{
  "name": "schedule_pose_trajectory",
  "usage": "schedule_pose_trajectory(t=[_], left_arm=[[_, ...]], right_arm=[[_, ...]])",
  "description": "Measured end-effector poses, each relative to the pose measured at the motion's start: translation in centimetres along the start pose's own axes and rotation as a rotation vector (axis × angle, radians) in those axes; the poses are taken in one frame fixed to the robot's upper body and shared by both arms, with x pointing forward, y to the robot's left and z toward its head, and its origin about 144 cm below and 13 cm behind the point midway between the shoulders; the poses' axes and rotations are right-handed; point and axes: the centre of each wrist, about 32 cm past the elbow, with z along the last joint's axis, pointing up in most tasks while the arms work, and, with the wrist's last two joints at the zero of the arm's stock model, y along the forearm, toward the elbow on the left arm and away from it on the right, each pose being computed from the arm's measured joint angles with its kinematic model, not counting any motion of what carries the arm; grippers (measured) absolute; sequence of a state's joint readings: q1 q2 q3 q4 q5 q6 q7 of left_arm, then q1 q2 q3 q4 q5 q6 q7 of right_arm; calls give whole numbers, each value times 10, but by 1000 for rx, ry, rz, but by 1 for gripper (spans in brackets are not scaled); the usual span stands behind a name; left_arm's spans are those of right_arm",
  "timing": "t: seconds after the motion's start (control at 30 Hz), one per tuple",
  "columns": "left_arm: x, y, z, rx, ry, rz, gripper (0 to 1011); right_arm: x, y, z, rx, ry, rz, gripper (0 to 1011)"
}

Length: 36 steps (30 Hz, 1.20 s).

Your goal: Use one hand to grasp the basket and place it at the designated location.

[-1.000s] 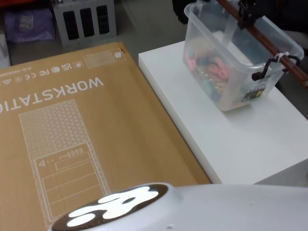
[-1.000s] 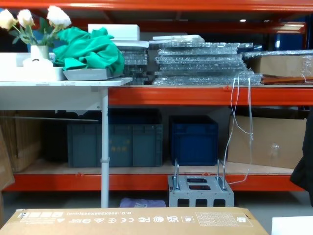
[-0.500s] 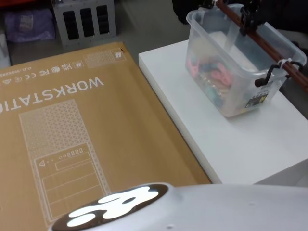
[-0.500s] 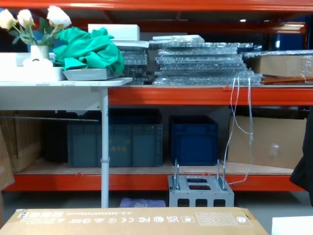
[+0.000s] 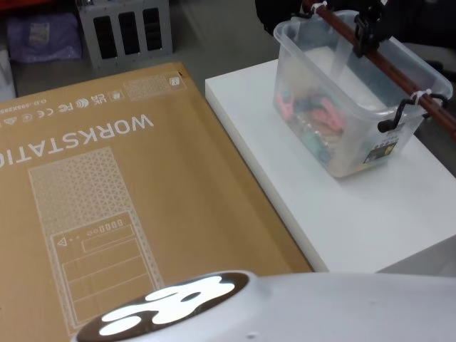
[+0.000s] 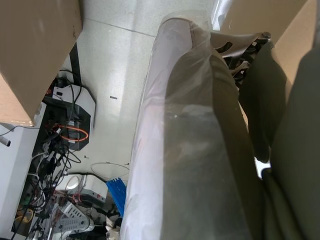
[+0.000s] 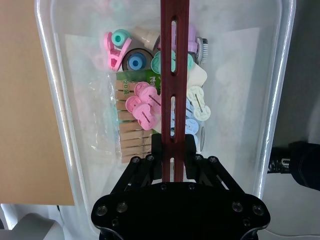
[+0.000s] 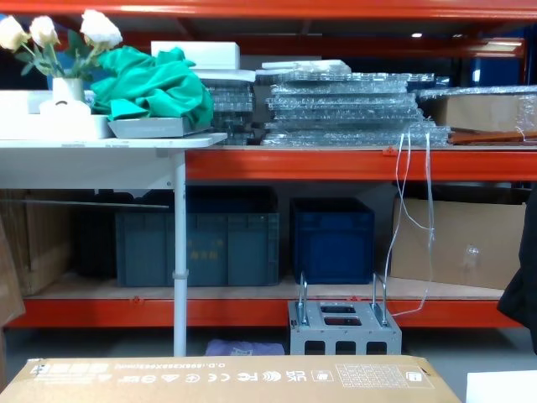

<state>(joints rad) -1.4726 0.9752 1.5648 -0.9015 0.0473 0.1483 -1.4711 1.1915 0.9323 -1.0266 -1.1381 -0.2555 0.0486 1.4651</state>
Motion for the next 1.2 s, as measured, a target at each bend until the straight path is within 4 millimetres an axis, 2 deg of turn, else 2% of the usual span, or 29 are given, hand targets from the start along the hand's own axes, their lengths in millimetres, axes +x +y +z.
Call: schedule_pose_trajectory(t=[1.2], left_arm=[[0,0,0,0,0,0,0]], right_arm=[[-5,9,1,-3,-2,37,241]])
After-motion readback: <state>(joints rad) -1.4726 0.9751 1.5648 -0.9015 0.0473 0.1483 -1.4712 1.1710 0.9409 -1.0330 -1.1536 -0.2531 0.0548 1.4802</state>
